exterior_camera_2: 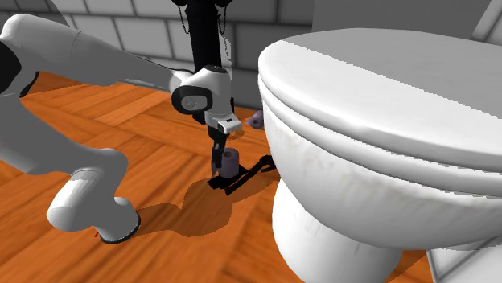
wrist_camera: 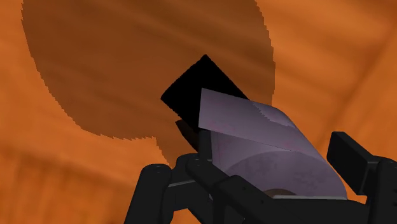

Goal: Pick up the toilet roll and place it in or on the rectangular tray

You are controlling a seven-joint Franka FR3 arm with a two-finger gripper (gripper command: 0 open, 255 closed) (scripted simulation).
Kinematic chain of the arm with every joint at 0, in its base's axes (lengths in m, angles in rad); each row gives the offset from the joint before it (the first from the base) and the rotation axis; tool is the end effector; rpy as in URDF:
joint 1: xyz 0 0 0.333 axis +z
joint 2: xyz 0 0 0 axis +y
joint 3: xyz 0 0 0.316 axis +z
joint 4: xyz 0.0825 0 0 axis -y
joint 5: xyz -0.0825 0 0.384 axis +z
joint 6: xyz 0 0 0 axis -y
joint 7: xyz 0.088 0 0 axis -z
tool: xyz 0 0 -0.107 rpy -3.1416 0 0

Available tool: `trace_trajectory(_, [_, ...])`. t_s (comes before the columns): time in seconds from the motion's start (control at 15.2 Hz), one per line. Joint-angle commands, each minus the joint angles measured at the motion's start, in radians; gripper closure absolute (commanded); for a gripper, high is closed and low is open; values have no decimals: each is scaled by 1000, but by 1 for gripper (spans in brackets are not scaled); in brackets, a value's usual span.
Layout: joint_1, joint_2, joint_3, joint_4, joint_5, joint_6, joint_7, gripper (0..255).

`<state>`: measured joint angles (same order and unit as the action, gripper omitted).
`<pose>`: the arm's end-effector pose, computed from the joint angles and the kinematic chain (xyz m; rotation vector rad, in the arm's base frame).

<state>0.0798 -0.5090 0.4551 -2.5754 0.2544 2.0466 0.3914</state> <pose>0.3271 0.2069 0.4101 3.1251 -0.0585 -0.0753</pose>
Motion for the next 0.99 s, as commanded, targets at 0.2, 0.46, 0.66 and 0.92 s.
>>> trace_trajectory(0.2, [0,19,10,-26,3,46,1,255])
trace_trajectory(0.46, [0,19,10,-26,3,46,1,255])
trace_trajectory(0.66, [0,19,10,-26,4,46,0,0])
trace_trajectory(0.92, [0,19,10,-27,4,46,0,0])
